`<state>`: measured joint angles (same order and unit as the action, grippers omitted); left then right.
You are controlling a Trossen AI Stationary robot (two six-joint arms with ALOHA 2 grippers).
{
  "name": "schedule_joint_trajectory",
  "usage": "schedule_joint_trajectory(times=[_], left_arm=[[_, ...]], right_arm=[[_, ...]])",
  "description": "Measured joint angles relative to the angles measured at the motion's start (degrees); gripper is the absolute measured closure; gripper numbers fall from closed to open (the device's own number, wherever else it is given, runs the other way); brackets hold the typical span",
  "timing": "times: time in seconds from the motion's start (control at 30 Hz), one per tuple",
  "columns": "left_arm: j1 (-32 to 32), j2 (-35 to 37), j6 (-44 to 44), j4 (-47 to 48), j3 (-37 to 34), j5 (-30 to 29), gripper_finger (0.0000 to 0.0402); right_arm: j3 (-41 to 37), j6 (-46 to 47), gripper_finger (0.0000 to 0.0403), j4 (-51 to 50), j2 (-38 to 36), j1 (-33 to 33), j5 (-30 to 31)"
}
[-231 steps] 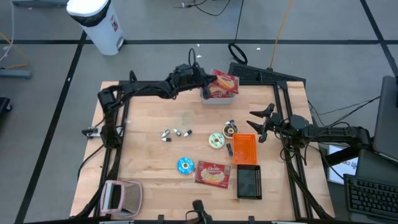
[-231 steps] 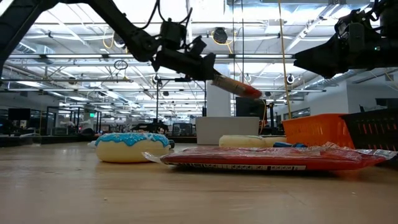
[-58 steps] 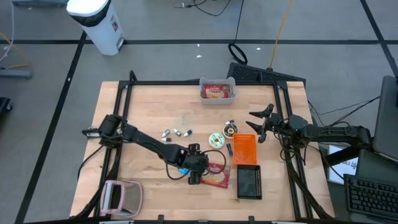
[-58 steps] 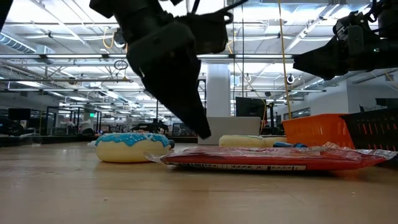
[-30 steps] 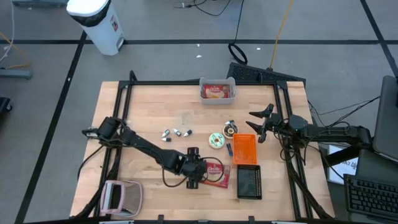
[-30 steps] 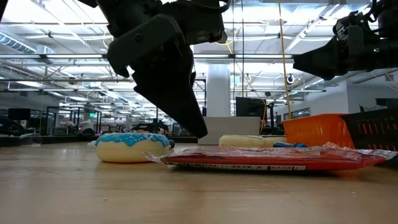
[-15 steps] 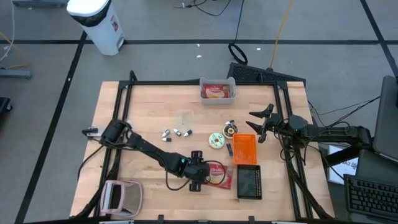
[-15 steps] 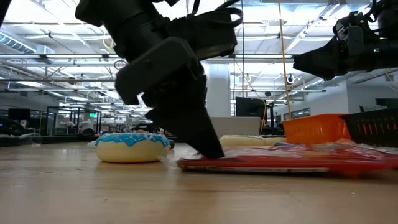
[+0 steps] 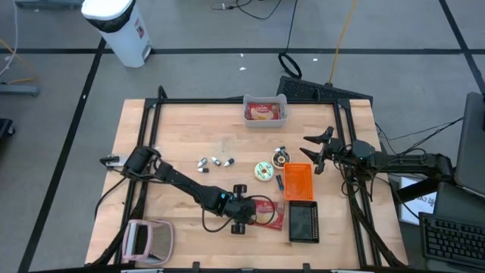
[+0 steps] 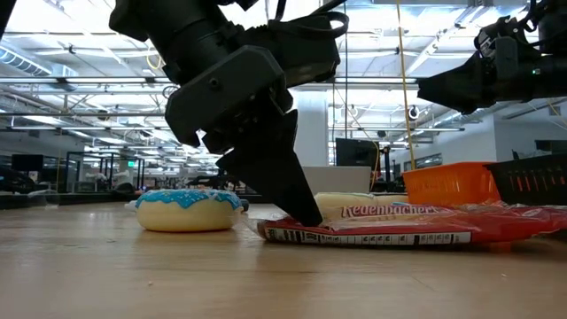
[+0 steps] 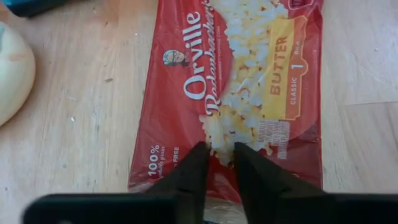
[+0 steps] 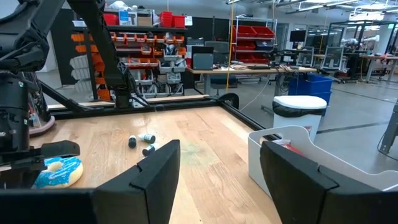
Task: Pick & Place Food Item
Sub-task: Stack the popcorn bag into the gray bin
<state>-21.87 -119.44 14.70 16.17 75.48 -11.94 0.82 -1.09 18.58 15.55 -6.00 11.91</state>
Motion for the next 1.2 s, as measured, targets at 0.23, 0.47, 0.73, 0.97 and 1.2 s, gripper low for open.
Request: schedule_joint_trajectory(times=[0.23,0.47,0.73,0.97,1.2], left_arm=[[0.44,-0.02,2.07,0.19,-0.02,1.16,0.0396],[0.94,0.64,3.40,0.24,-0.16,2.08,0.0398],[0.79,7.80,2.35,3.25,-0.43,-0.84,0.0400],[0.42,14.28,2.02,5.08,-0.31,-7.59,0.0401],[0.82,19.85,3.89,4.95,-0.26,-10.43,0.0401]], right_arm=[[0.00,-0.02,0.0193,-0.01,0.00,0.00,0.00],[0.00,-0.02,0.0193,0.01,0.00,-0.01,-0.01],[0.00,-0.01,0.0193,-0.01,0.00,0.00,0.01],[0.00,-0.01,0.0193,0.01,0.02,0.00,0.01],[0.00,-0.02,0.0193,0.01,0.02,0.00,0.01]])
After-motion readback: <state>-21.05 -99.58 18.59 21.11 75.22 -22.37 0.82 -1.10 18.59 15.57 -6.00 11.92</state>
